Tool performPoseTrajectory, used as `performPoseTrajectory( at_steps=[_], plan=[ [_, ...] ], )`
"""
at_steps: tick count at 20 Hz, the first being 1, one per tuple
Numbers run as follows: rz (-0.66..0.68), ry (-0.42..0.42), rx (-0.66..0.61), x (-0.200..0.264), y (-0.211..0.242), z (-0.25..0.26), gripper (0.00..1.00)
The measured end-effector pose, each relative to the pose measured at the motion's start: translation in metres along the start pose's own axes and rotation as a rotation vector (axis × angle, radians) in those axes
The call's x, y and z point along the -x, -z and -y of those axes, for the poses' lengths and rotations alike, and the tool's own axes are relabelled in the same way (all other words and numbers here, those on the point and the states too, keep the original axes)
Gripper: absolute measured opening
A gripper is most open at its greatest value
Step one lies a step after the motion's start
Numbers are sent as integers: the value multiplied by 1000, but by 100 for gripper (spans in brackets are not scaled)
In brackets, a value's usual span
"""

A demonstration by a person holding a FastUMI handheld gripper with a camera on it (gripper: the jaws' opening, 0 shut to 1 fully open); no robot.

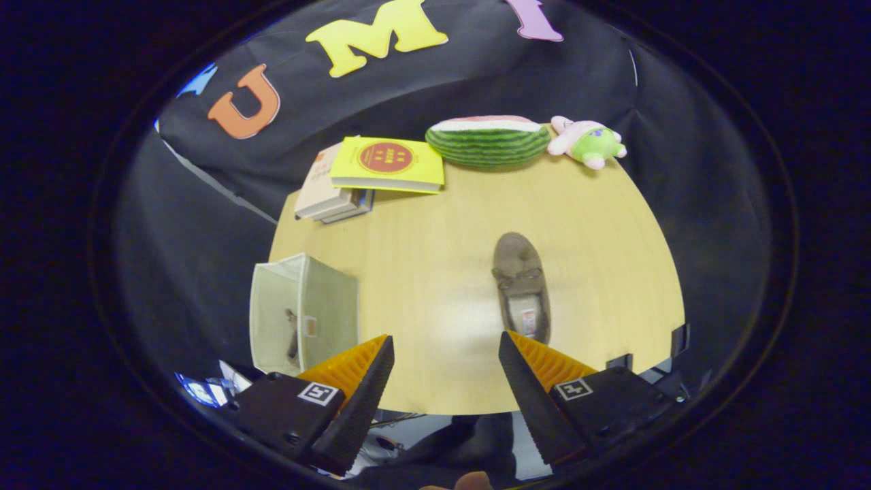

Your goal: Open the storage box then place both shoes into the box .Put the left shoe in first, then the right shoe, with the right side of both shoes facing outward in a uniform manner.

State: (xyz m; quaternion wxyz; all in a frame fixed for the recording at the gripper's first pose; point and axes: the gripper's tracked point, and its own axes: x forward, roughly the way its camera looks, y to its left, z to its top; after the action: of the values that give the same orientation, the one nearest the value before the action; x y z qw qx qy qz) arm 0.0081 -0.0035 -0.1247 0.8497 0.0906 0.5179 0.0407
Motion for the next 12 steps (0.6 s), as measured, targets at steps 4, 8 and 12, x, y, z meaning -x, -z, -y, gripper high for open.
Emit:
performPoseTrajectory(
  at_steps=[4,8,12],
  plan=[
    [-42,61,39,-26,1,54,99],
    [-125,67,-5,-70,7,97,100],
    [-188,76,-30,-118,16,118,100]
  ],
)
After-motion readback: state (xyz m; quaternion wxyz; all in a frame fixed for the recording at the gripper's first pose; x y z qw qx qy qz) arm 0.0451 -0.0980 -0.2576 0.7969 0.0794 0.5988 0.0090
